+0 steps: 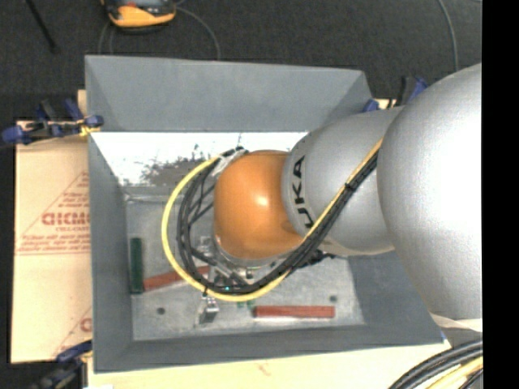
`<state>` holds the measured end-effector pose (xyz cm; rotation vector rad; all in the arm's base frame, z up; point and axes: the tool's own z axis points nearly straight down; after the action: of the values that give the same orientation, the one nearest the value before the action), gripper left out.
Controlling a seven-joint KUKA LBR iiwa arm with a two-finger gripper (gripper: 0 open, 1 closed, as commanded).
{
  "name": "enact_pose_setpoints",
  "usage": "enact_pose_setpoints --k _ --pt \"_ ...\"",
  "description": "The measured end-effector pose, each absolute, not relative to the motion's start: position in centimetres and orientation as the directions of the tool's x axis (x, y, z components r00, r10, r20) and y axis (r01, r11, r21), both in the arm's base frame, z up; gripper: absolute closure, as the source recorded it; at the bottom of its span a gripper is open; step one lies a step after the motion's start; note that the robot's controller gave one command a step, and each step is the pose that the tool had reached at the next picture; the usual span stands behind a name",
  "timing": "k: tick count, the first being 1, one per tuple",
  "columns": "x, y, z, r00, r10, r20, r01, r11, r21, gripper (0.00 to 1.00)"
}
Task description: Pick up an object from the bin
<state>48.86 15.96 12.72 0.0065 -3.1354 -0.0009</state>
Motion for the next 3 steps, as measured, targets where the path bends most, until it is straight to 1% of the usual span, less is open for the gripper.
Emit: enact_pose_setpoints --k 1,2,3 --pt "49.1 15.9 13.1 -1.0 -0.001 -0.001 -0.001 1.0 0.002 0.0" --pt "55.3 15.1 8.2 -0.985 -0.172 0.005 -0.172 0.985 0.001 1.0" --pt "55.3 15.1 8.2 -0.985 -0.171 0.004 -0.171 0.985 0.001 1.0"
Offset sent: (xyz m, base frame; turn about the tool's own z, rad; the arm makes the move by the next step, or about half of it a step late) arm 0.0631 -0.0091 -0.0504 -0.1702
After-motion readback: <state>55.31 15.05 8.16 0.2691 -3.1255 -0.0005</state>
